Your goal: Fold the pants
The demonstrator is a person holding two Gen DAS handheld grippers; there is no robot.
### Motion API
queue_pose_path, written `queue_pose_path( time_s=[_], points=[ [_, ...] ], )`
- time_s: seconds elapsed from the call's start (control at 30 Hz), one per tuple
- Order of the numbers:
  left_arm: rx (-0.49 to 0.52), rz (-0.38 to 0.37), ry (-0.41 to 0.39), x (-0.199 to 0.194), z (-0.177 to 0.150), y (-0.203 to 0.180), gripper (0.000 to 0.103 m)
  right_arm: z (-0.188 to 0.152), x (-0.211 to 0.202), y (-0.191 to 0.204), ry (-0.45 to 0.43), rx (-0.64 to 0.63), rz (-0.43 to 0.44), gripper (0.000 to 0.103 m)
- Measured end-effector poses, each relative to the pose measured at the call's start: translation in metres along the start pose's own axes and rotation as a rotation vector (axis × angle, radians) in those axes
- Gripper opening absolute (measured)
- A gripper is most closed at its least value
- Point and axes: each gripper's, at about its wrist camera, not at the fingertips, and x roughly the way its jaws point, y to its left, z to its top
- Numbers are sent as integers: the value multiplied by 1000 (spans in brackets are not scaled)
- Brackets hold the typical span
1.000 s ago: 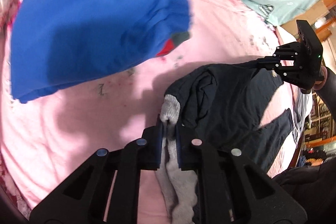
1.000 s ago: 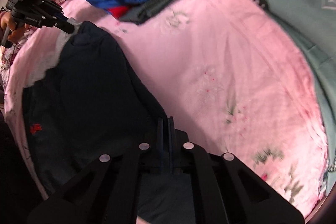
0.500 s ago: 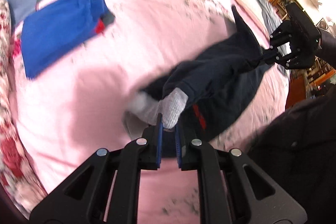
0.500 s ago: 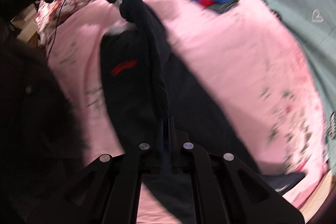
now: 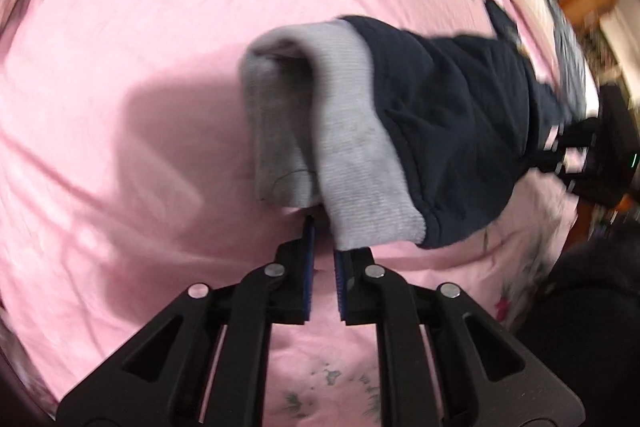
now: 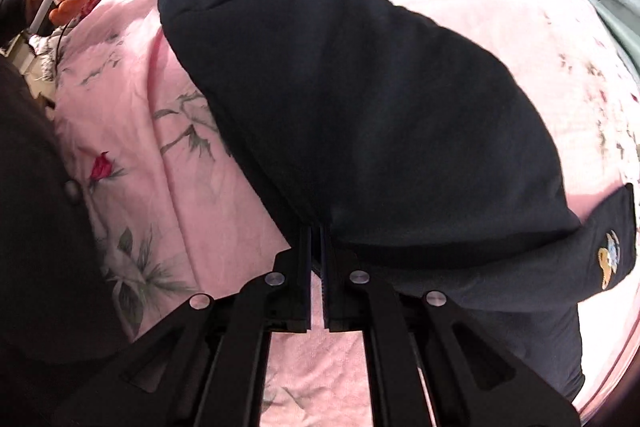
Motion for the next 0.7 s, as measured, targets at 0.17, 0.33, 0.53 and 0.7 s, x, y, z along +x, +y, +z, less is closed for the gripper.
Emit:
queue_pose_path(
  time_s=[0.17, 0.33, 0.53, 0.7],
  points=[
    [-25, 29, -24, -19, -7, -5, 31, 1, -5, 8, -7, 77, -25, 35],
    [-79, -87, -44, -25, -10, -16, 53, 13, -38, 34, -121, 156, -45, 43],
    [-213, -270, -60, -12, -9, 0, 52, 79, -55, 103, -328, -24, -92, 43],
    [-244, -324, -127, -16, -9, -2, 52, 119, -2, 166, -361, -393, -314, 43]
  ],
)
